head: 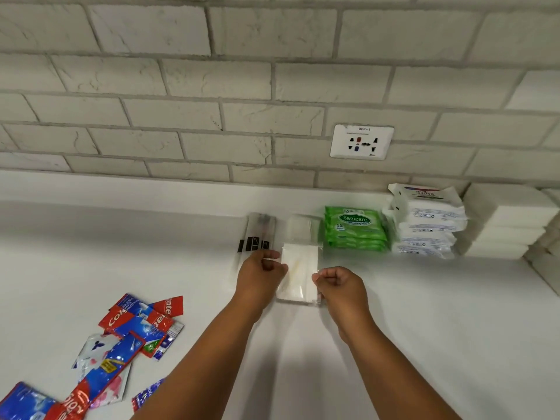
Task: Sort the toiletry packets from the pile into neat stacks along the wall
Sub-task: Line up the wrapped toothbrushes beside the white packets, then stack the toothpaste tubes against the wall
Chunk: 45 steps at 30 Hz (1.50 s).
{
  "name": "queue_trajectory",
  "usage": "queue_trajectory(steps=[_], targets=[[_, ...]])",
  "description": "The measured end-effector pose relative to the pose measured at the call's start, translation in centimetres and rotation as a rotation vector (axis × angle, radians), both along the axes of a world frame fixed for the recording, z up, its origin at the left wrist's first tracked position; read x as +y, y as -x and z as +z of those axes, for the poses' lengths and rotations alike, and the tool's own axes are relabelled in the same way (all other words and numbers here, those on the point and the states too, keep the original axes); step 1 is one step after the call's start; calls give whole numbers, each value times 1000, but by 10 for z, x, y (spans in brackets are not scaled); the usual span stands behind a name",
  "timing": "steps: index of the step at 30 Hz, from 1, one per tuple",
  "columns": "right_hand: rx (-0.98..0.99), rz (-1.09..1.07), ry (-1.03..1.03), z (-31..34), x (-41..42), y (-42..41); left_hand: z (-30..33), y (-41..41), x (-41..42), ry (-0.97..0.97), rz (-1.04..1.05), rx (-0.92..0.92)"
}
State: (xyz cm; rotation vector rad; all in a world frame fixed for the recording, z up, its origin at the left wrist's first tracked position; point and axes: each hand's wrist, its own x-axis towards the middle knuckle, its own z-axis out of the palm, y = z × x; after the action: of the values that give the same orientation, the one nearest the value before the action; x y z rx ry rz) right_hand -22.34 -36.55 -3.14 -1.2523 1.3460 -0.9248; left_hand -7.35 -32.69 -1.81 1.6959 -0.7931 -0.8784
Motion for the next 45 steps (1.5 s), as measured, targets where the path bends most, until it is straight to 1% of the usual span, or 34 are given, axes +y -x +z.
queue_trajectory(steps=[6, 9, 16, 20, 25, 29, 34, 38, 45], targets=[[212, 3, 133, -10, -19, 0, -15, 8, -18, -60, 70, -216], [286, 22, 161, -17, -22, 1, -19, 11, -24, -79, 84, -290], [346, 34, 168, -23, -25, -1, -27, 7, -26, -104, 75, -352], [356, 35, 168, -21, -27, -1, -26, 7, -25, -84, 78, -394], [426, 45, 315, -1, -16, 0, -12, -2, -12, -52, 111, -451], [408, 133, 421, 22, -1, -14, -2, -21, 16, -28, 156, -480], [412, 295, 497, 40, 29, -55, 6, -72, 65, -94, 235, -538], [440, 478, 481, 36, 63, -102, 7, -126, 114, -172, 267, -554], [620, 692, 443, 17, 109, -169, -3, -196, 168, -335, 233, -594]])
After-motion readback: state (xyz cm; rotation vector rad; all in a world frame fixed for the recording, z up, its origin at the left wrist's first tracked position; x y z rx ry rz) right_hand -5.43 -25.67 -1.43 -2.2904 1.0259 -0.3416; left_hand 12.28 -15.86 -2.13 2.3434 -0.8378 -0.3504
